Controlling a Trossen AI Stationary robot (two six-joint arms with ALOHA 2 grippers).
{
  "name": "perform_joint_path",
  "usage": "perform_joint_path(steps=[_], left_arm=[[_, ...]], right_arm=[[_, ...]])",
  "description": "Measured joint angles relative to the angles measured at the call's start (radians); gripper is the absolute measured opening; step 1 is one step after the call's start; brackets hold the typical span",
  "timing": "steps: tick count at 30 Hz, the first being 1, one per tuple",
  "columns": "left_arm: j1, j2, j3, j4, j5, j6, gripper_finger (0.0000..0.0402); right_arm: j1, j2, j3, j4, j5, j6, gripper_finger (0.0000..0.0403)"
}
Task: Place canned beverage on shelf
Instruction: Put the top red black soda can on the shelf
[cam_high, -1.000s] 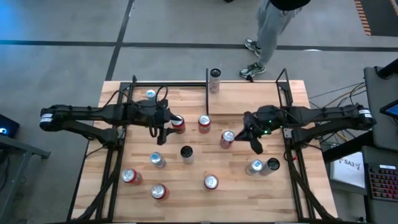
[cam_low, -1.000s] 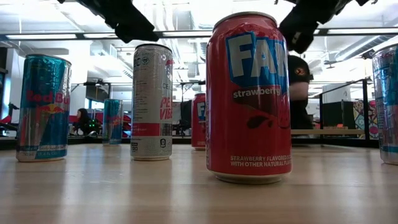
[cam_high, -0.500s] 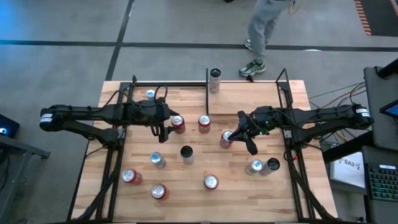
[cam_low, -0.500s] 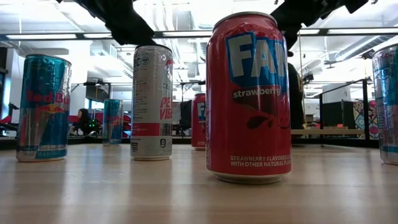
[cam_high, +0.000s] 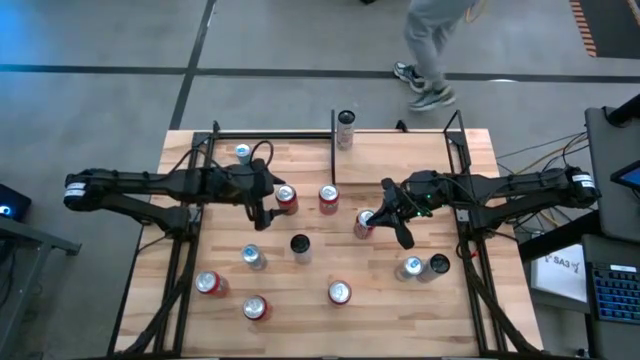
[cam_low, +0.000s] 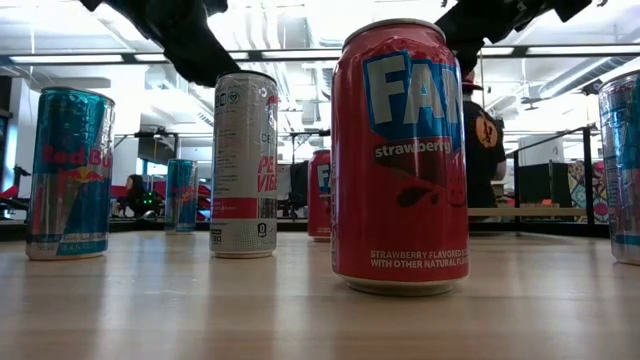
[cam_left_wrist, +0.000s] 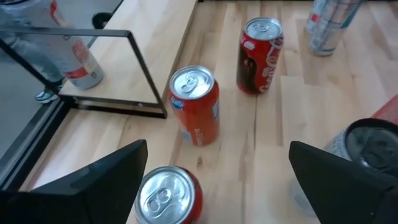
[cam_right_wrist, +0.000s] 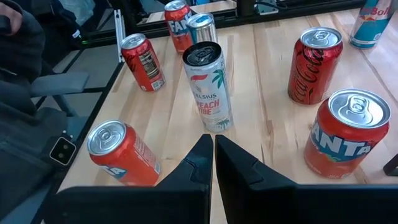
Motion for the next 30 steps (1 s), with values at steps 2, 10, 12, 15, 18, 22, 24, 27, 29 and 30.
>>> perform_joint_path(steps=[2, 10, 12, 15, 18, 22, 24, 27, 29, 30], left_arm=[[0.000, 0.000, -0.002, 0.001, -0.007, 0.000, 0.0378], [0.000, 0.000, -0.033, 0.041, -0.008, 0.019, 0.0378], [0.000, 0.000, -0.068, 0.094, -0.008, 0.019, 0.0378], [0.002, 0.000, -0.114, 0.147, -0.041, 0.020, 0.0378], [0.007, 0.000, -0.140, 0.173, -0.092, 0.023, 0.0378], [0.011, 0.009, -0.166, 0.223, -0.094, 0.028, 0.0378], [0.011, 0.013, -0.186, 0.261, -0.095, 0.037, 0.0378], [0.013, 0.021, -0.218, 0.305, -0.104, 0.041, 0.0378], [0.016, 0.029, -0.226, 0.316, -0.121, 0.041, 0.0378], [0.018, 0.031, -0.228, 0.320, -0.122, 0.041, 0.0378]], right_arm=[[0.000, 0.000, 0.000, 0.001, 0.000, 0.000, 0.0009], [0.000, 0.000, 0.000, 0.021, 0.001, -0.005, 0.0009], [0.000, 0.000, 0.000, 0.021, 0.001, -0.005, 0.0009], [0.000, 0.000, 0.000, 0.020, 0.001, -0.005, 0.0009], [0.000, 0.000, 0.000, 0.020, 0.001, -0.005, 0.0009], [0.000, 0.000, 0.000, 0.020, 0.001, -0.005, 0.0009], [0.000, 0.000, 0.000, 0.022, 0.001, -0.007, 0.0009], [0.000, 0.000, 0.000, 0.022, 0.001, -0.008, 0.0009], [0.000, 0.000, 0.000, 0.022, 0.001, -0.007, 0.0009], [0.000, 0.000, 0.000, 0.023, 0.001, -0.006, 0.0009]])
